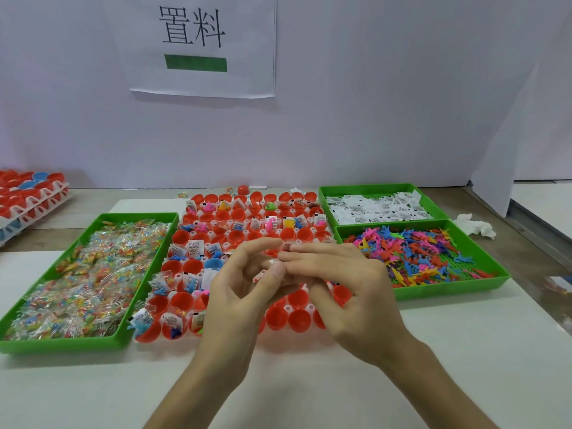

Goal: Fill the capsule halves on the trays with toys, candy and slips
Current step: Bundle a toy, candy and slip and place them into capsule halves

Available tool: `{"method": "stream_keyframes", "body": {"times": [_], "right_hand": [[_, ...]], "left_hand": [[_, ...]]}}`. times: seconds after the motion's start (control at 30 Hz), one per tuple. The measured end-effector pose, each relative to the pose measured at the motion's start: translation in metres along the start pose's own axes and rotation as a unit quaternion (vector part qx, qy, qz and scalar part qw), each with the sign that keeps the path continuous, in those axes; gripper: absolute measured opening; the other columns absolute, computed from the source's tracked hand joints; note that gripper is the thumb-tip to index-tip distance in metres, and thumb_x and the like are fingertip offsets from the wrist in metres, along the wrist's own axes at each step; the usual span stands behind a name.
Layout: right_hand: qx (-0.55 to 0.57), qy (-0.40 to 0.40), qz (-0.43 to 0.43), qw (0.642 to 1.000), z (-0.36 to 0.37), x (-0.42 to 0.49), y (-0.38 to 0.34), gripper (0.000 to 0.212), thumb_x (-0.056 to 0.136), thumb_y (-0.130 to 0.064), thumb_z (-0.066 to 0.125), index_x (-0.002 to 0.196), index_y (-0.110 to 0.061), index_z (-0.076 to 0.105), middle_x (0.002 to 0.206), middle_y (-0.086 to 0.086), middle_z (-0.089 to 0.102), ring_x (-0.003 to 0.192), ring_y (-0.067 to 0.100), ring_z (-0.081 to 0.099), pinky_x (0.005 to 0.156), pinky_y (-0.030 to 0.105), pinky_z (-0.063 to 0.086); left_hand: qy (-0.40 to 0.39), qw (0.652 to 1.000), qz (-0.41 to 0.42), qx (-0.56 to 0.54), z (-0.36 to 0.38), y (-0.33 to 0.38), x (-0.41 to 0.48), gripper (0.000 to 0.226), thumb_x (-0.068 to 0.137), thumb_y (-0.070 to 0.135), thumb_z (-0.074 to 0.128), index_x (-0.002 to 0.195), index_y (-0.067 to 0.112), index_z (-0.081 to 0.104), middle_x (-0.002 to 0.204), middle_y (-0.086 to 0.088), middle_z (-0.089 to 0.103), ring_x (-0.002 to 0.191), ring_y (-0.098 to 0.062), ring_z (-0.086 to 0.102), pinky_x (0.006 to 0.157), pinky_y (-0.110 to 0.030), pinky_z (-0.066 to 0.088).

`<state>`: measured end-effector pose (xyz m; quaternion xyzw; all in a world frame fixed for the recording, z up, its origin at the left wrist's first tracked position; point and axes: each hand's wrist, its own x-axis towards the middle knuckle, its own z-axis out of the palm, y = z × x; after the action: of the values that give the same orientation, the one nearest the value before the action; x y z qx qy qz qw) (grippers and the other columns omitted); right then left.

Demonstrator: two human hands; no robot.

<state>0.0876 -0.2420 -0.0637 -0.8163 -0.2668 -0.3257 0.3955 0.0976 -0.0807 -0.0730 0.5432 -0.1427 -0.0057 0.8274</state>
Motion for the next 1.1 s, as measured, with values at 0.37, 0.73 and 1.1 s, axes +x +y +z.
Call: {"method": "stream_keyframes", "body": {"times": [0.37,0.73,1.1], "right_hand": [[0.115,0.007,0.148,0.982,-0.009,0.007,0.007,0.032,0.091,-0.003,0.056,0.109,-0.017,0.077,0.103,-0.013,0.077,0.104,0.002,0.069,0.091,0.018,0.052],[-0.230,-0.104,0.425,0.869,-0.085,-0.009,0.089,0.020,0.073,-0.028,0.087,0.074,-0.036,0.069,0.061,-0.011,0.067,0.067,0.002,0.062,0.062,0.025,0.043],[-0.070,0.015,0.377,0.924,-0.094,-0.002,0.081,0.018,0.084,-0.004,0.076,0.086,-0.022,0.077,0.069,-0.005,0.071,0.061,0.008,0.067,0.065,0.019,0.051]], "left_hand": [[0.005,1.000,0.010,0.026,-0.002,-0.001,0.001,0.029,0.080,0.014,0.067,0.106,0.025,0.073,0.078,-0.002,0.066,0.086,-0.035,0.075,0.077,-0.030,0.059],[-0.004,0.998,0.005,0.065,0.002,0.000,-0.002,0.017,0.078,0.013,0.064,0.087,0.019,0.077,0.082,-0.008,0.071,0.082,-0.035,0.075,0.072,-0.025,0.058],[0.002,0.997,-0.005,0.080,0.003,0.003,-0.003,0.021,0.079,0.014,0.063,0.092,0.021,0.078,0.090,-0.006,0.075,0.084,-0.031,0.075,0.074,-0.025,0.058]]}}
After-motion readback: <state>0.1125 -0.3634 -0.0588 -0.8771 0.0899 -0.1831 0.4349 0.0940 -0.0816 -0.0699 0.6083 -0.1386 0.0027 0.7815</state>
